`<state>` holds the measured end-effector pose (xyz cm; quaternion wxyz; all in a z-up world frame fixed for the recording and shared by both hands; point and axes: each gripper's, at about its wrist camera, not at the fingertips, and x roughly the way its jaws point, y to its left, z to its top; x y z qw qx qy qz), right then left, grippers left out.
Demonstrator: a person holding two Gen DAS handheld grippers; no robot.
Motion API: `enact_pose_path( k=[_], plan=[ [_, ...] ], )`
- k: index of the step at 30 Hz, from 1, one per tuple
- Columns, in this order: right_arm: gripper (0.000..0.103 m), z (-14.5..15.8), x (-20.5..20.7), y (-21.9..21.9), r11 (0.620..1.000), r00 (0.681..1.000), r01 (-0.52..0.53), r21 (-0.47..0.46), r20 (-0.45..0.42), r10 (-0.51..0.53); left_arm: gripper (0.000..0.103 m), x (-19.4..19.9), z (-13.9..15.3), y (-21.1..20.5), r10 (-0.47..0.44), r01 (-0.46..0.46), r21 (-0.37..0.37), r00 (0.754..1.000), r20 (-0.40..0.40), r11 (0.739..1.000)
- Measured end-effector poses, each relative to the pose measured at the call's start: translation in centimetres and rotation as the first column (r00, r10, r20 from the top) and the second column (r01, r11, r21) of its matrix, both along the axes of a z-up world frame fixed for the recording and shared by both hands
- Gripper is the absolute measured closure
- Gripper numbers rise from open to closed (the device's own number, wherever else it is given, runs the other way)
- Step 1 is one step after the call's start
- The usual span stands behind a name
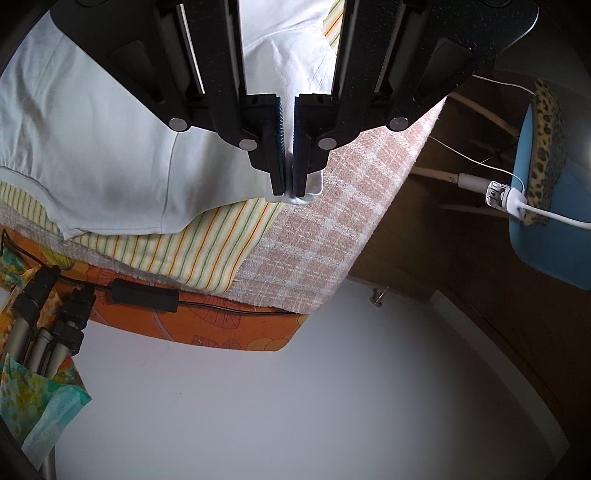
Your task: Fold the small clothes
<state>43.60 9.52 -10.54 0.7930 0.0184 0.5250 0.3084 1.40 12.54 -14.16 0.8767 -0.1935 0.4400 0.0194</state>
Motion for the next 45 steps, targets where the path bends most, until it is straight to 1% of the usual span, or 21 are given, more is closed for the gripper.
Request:
enact_pose_path(
  k=[3,7,10,15,19,23,26,29,32,36,39,41,42,43,44,45],
  plan=[
    [0.098,0.3,-0.1,-0.8,1.000,1.000,0.001,0.007,0.007,-0.001,0.103,-0.2,0.8,-0.7,-0.033,0.032,0.003,0.999,0.044,0.999],
    [0.098,0.4,0.1,-2.6,0.999,1.000,0.024,0.028,0.010,-0.025,0.103,-0.3,1.7,-1.3,-0.065,0.068,-0.034,0.995,0.080,0.997],
    [0.098,0.7,0.3,-4.7,0.998,0.999,0.050,0.047,0.014,-0.051,0.103,-0.4,2.5,-1.9,-0.087,0.093,-0.049,0.990,0.111,0.994],
    [0.098,1.6,-0.1,-9.3,0.992,0.993,0.105,0.069,0.039,-0.108,0.103,-0.1,3.6,-4.7,-0.176,0.183,-0.033,0.974,0.143,0.983],
    [0.098,2.1,-0.6,-14.1,0.981,0.983,0.167,0.099,0.055,-0.173,0.103,0.2,4.1,-6.8,-0.244,0.251,-0.034,0.959,0.144,0.967],
    [0.098,1.4,-1.0,-18.4,0.971,0.970,0.227,0.075,0.067,-0.232,0.103,0.6,3.9,-8.8,-0.293,0.301,-0.058,0.948,0.123,0.952],
    [0.098,0.5,-0.7,-20.6,0.961,0.960,0.269,0.061,0.060,-0.273,0.103,1.1,3.6,-9.9,-0.317,0.325,-0.077,0.943,0.106,0.942],
    [0.098,0.1,-0.3,-21.6,0.957,0.956,0.282,0.067,0.060,-0.286,0.103,1.3,3.5,-10.7,-0.337,0.345,-0.078,0.937,0.097,0.936],
    [0.098,0.1,-0.2,-21.4,0.963,0.960,0.263,0.053,0.083,-0.267,0.103,1.4,3.6,-11.4,-0.358,0.367,-0.086,0.929,0.096,0.926],
    [0.098,0.1,-0.3,-21.1,0.969,0.963,0.247,0.028,0.099,-0.249,0.103,1.7,3.6,-12.3,-0.381,0.390,-0.119,0.920,0.094,0.913],
    [0.098,-0.2,-0.2,-21.4,0.969,0.964,0.247,0.025,0.099,-0.248,0.103,1.8,3.5,-12.8,-0.391,0.397,-0.087,0.917,0.083,0.914],
    [0.098,-0.6,-0.2,-21.5,0.968,0.963,0.251,0.011,0.097,-0.251,0.103,1.8,3.1,-12.6,-0.396,0.401,-0.095,0.916,0.065,0.911],
    [0.098,-0.8,-0.2,-21.6,0.967,0.963,0.254,0.001,0.096,-0.253,0.101,1.8,2.9,-12.4,-0.392,0.396,-0.101,0.918,0.053,0.913],
    [0.098,-1.1,-0.2,-21.7,0.966,0.962,0.258,-0.010,0.096,-0.256,0.092,1.7,2.7,-12.3,-0.392,0.395,-0.110,0.919,0.045,0.912],
    [0.098,-1.4,-0.3,-21.9,0.966,0.962,0.258,-0.017,0.096,-0.256,0.081,1.6,2.6,-12.2,-0.394,0.396,-0.114,0.918,0.042,0.911],
    [0.098,-1.6,-0.3,-21.9,0.966,0.962,0.258,-0.031,0.098,-0.254,0.078,1.5,2.7,-12.0,-0.393,0.395,-0.108,0.918,0.043,0.912]
  ],
)
